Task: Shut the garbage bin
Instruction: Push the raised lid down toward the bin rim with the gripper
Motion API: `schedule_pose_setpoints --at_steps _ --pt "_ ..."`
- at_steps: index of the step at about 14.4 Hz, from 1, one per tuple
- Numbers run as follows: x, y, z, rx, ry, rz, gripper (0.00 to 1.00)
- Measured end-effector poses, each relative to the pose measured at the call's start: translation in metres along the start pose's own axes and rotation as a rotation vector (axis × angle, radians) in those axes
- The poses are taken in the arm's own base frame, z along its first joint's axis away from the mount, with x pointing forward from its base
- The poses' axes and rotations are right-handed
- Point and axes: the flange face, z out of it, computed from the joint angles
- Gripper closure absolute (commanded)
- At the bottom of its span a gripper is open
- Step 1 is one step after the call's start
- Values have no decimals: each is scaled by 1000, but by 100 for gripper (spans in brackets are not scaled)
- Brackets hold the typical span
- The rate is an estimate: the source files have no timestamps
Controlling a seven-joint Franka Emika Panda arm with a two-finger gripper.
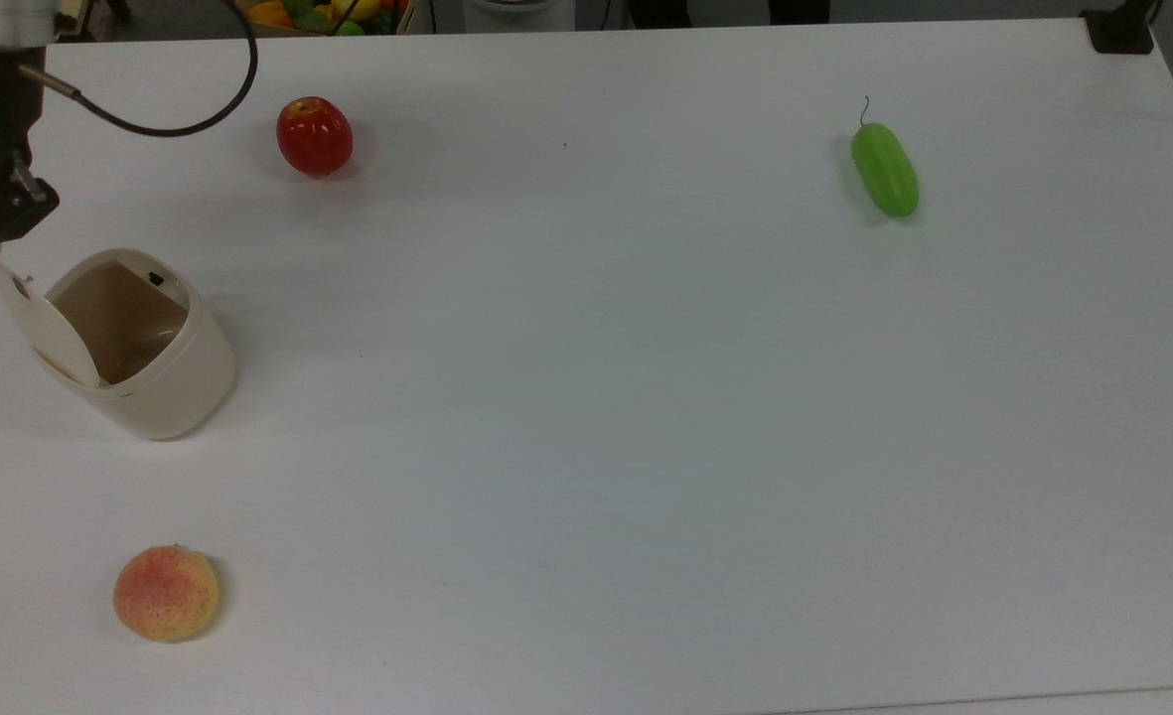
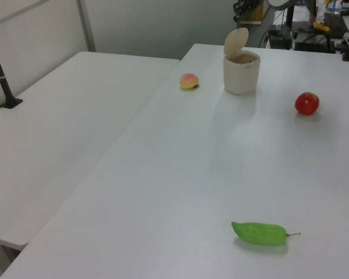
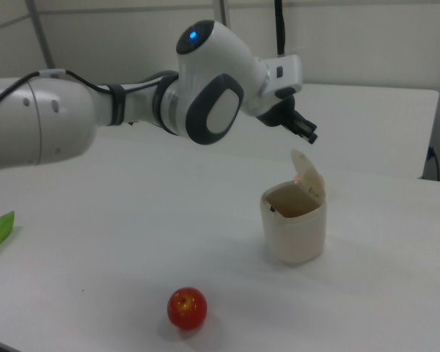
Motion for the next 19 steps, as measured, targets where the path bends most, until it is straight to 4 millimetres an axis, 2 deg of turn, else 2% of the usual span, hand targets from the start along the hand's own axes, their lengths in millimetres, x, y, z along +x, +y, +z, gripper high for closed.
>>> schedule_pose_setpoints --at_steps 3,8,19 --pt "-4 6 12 -5 1 5 100" --pt "-7 2 15 -2 -17 2 100" --pt "-38 -6 23 -35 -301 -12 100"
